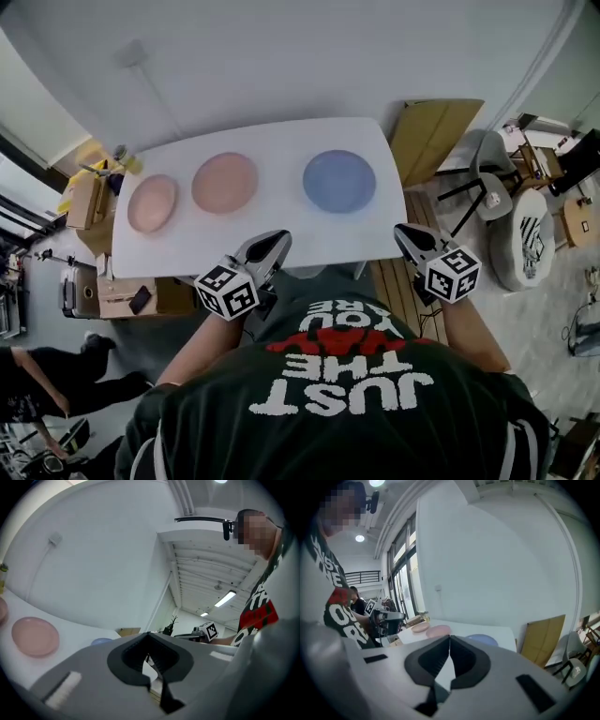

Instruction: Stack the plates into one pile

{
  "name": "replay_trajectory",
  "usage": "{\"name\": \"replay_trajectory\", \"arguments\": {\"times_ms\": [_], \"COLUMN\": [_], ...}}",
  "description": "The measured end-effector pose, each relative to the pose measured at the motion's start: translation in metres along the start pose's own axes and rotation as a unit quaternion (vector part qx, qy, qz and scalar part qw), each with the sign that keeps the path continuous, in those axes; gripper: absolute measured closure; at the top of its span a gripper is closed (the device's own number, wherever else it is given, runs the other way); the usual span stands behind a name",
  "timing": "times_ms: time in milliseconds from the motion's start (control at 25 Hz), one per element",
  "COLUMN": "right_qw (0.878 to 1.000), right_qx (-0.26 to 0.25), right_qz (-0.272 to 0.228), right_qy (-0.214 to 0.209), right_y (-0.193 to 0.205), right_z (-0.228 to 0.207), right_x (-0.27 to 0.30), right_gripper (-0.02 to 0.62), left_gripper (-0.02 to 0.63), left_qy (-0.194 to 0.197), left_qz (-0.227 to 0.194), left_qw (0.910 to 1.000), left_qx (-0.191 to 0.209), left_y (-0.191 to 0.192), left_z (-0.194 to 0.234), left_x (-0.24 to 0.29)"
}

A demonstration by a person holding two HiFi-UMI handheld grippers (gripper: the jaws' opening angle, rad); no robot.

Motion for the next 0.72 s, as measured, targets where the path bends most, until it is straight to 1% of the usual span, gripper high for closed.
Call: {"name": "replay_trajectory", "arguments": {"times_ms": [80,160,280,400,480,560,640,720], "right_qw": [1.000,1.000,0.999,0.997,0.995,0.992,0.987,0.979], "right_qx": [0.005,0.006,0.006,0.016,0.021,0.033,0.052,0.074], "right_qz": [0.006,0.019,0.048,0.076,0.095,0.118,0.150,0.188], "right_qy": [0.013,0.018,0.017,0.011,0.007,0.005,0.012,0.018], "right_y": [-0.018,-0.029,-0.032,-0.028,-0.026,-0.023,-0.015,-0.001], "right_z": [-0.012,-0.023,-0.046,-0.080,-0.108,-0.137,-0.164,-0.191], "right_x": [0.025,0.050,0.079,0.099,0.111,0.126,0.147,0.174], "right_gripper": [0.589,0.589,0.589,0.589,0.589,0.589,0.589,0.588], "left_gripper": [0.601,0.601,0.601,0.601,0.601,0.601,0.601,0.601], "left_qy": [0.005,0.007,0.006,0.000,-0.010,-0.025,-0.036,-0.045], "left_qz": [0.011,0.013,0.012,0.012,0.009,0.010,0.009,0.010], "left_qw": [0.9999,0.9999,0.9999,0.9999,0.9999,0.9997,0.9993,0.9987], "left_qx": [-0.003,-0.005,-0.004,0.000,0.004,0.000,-0.011,-0.021], "left_y": [-0.012,-0.021,-0.030,-0.034,-0.038,-0.038,-0.038,-0.037], "left_z": [0.030,0.054,0.074,0.080,0.080,0.079,0.079,0.080], "left_x": [0.010,0.023,0.047,0.073,0.090,0.102,0.112,0.122]}}
Point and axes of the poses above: the fingertips, and each gripper's own axes: x forward along the fingers, z to its left, y out of its underside, the point moved 8 cm from there along -x, backward along the fingers, and after that the axes turned 15 degrees about z, right-handed, at the moved point
